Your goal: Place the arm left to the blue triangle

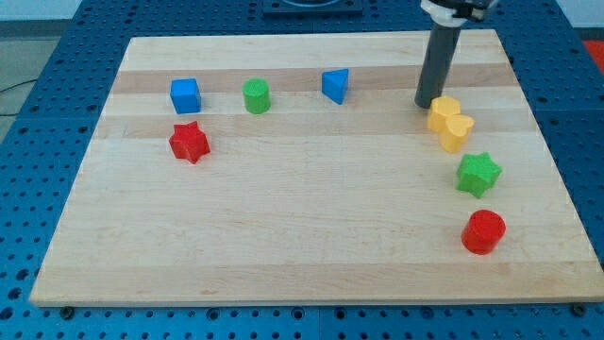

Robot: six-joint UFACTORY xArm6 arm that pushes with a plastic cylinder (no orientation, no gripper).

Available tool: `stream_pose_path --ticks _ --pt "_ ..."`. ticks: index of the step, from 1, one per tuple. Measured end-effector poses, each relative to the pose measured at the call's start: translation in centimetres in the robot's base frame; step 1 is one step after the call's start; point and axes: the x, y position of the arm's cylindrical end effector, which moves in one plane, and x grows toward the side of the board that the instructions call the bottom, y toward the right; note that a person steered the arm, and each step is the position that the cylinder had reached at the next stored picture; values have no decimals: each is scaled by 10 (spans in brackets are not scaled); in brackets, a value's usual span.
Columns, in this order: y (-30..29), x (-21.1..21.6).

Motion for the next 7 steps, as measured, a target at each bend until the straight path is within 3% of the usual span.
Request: stream_pose_path --ticks 5,7 --pt "19 26" --pt "-139 41"
